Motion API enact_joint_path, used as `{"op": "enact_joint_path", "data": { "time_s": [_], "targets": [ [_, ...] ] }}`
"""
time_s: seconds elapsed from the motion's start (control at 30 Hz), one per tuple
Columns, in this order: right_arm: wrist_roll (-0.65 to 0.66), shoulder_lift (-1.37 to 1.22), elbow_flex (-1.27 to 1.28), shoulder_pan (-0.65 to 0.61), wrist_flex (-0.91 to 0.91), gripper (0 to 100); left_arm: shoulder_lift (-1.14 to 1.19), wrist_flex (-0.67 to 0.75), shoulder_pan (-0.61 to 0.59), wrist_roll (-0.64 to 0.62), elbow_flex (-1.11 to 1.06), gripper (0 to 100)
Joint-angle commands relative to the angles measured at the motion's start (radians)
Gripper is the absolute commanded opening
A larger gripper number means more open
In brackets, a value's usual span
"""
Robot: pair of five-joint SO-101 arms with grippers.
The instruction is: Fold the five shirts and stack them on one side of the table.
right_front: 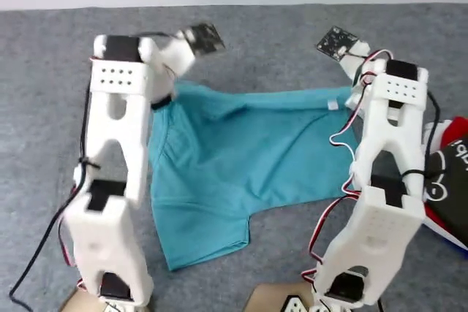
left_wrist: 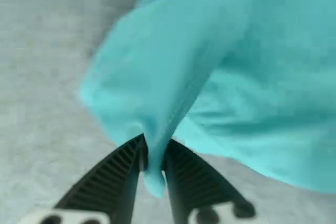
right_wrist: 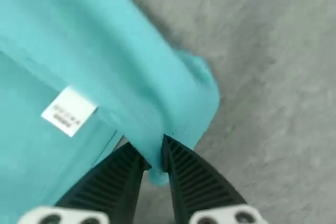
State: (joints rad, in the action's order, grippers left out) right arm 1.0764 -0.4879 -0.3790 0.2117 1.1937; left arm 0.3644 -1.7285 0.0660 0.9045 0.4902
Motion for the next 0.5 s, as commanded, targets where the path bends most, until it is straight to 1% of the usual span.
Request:
{"op": "enact_joint_path", "data": {
  "time_s": [0.0,0.1,0.27,0.47],
  "targets": [
    [0.014,0.087,-0.058,0.018,0.071,1.0,-0.239,-0.028,0.057,0.021,-0.266,0],
    [0.052,0.087,-0.055,0.016,0.148,1.0,-0.35,-0.028,0.091,0.021,-0.423,0],
    [0.068,0.087,-0.055,0.021,0.246,1.0,-0.511,-0.028,0.13,0.02,-0.656,0],
    [0.16,0.081,-0.054,0.047,0.321,1.0,-0.698,-0.028,0.212,0.02,-0.96,0]
  ]
}}
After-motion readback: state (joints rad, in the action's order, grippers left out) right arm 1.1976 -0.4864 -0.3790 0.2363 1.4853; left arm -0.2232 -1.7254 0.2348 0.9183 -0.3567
